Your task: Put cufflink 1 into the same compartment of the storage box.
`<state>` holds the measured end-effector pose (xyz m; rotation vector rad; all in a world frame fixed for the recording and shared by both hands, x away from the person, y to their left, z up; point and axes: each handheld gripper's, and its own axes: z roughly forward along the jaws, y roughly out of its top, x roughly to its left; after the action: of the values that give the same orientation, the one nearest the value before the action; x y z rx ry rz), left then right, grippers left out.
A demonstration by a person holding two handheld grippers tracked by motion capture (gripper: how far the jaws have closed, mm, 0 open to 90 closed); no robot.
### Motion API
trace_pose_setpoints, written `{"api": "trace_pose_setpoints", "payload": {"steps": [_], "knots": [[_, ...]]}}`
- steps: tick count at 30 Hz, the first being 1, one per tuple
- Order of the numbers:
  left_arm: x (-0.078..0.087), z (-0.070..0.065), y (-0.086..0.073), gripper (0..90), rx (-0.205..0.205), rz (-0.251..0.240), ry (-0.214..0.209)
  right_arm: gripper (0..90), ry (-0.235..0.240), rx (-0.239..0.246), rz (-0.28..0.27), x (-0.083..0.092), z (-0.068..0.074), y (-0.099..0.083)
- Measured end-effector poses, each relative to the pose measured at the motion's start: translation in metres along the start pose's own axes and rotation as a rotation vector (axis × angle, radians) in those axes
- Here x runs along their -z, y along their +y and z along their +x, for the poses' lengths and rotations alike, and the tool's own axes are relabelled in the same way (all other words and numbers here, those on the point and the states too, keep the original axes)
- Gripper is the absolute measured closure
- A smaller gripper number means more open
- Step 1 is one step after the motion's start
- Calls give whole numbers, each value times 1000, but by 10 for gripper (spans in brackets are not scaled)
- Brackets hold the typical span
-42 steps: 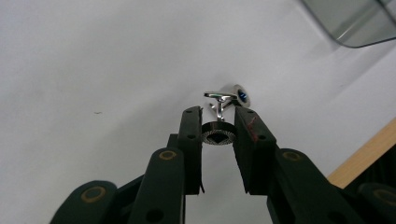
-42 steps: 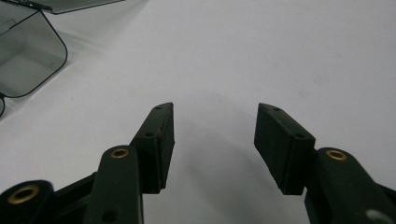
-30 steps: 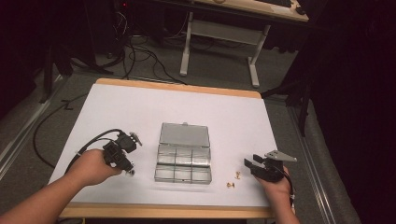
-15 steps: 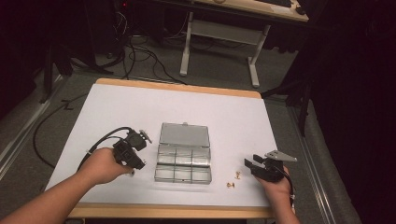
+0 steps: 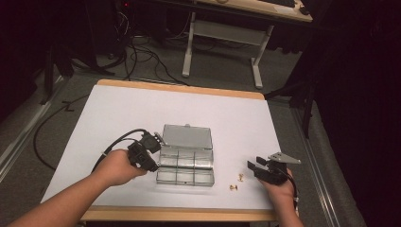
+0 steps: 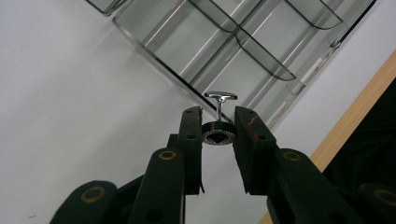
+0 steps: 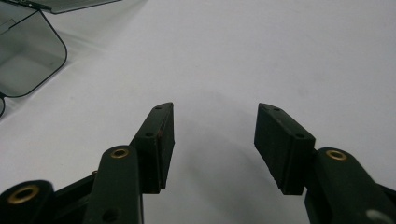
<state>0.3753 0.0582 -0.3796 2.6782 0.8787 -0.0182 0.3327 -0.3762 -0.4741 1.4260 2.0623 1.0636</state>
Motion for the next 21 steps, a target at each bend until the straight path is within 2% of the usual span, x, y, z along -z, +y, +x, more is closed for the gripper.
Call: {"api": "trace_pose_setpoints", "payload": {"steps": [9,15,21], "knots": [[-9,-8,10,735,-33,2,-3,483,1,1,-3,0,0,0],[-21,-15,18,735,-55,16,-3,483,2,0,0,0,0,0],[-37,-20,24,734,-86,49,14,483,5,-2,0,0,0,0]]}}
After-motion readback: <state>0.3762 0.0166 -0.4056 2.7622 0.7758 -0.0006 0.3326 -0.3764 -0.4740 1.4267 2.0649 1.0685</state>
